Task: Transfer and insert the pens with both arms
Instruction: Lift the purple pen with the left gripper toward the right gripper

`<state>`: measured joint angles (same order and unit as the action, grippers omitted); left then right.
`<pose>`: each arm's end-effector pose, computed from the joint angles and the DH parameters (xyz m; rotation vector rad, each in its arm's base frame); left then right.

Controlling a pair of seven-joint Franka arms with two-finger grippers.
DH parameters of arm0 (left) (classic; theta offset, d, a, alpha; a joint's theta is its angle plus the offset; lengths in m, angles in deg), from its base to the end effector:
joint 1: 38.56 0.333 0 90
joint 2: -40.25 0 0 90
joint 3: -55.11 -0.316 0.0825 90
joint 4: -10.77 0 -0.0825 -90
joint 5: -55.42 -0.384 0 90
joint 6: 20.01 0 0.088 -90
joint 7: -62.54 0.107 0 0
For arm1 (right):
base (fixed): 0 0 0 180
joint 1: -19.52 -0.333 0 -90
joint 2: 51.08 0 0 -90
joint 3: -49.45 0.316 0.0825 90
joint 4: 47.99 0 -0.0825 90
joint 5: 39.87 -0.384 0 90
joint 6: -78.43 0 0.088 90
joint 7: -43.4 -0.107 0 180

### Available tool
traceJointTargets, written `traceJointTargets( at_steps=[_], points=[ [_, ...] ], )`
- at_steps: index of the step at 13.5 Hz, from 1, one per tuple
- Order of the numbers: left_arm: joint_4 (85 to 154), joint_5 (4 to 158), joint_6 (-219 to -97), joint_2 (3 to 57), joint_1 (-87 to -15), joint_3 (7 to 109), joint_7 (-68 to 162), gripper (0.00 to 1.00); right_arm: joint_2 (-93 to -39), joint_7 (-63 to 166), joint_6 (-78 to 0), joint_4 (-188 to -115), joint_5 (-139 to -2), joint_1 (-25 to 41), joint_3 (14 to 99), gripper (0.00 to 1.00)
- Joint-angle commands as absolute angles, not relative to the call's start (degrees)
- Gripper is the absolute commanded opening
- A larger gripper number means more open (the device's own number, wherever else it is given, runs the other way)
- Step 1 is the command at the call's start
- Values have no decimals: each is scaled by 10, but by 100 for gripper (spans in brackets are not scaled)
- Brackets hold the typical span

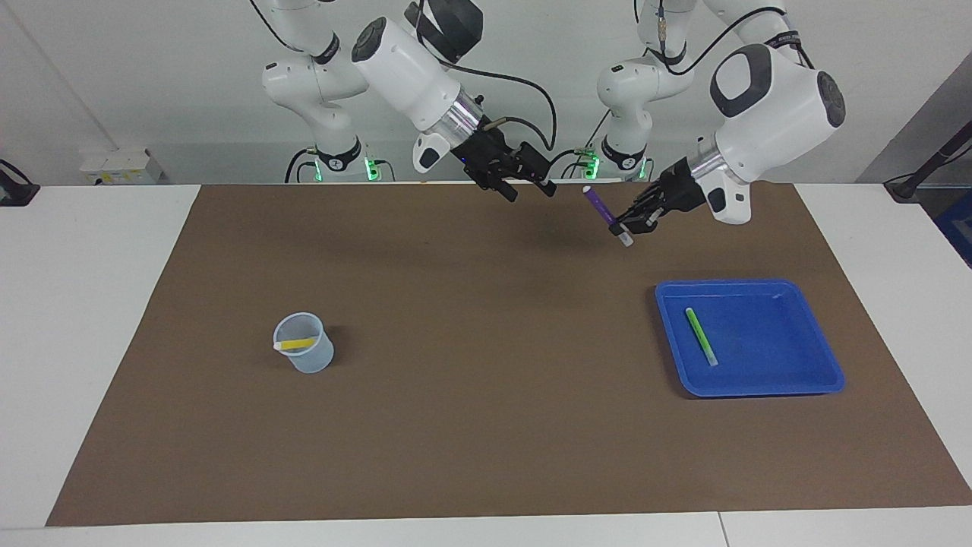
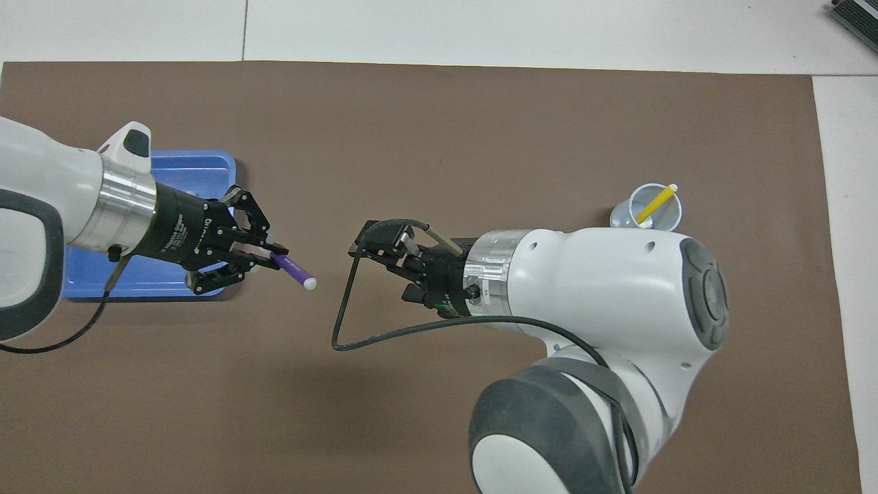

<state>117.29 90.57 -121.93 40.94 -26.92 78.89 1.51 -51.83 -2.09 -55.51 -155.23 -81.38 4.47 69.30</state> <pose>0.5325 -0.1664 0.5262 2.3249 1.2783 -0.5540 0.4902 0.3536 0.5544 -2.2836 0.6826 0.0953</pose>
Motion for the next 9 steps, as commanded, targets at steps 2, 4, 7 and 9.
traceJointTargets(
  at_steps=[2, 4, 7, 9],
  points=[
    [1208, 940, -1283, 437, -311, 781, -46, 0, -516, -26, -570, -1561, -828, 38, 696, 100],
    [1209, 955, -1325, 434, -337, 781, -89, 0, -517, -25, -571, -1561, -828, 38, 696, 91],
    [1217, 956, -1334, 435, -345, 781, -94, 0, -521, -13, -572, -1561, -828, 38, 696, 83],
    [1217, 956, -1338, 435, -350, 781, -94, 0, -523, 12, -571, -1560, -828, 43, 696, 80]
  ],
)
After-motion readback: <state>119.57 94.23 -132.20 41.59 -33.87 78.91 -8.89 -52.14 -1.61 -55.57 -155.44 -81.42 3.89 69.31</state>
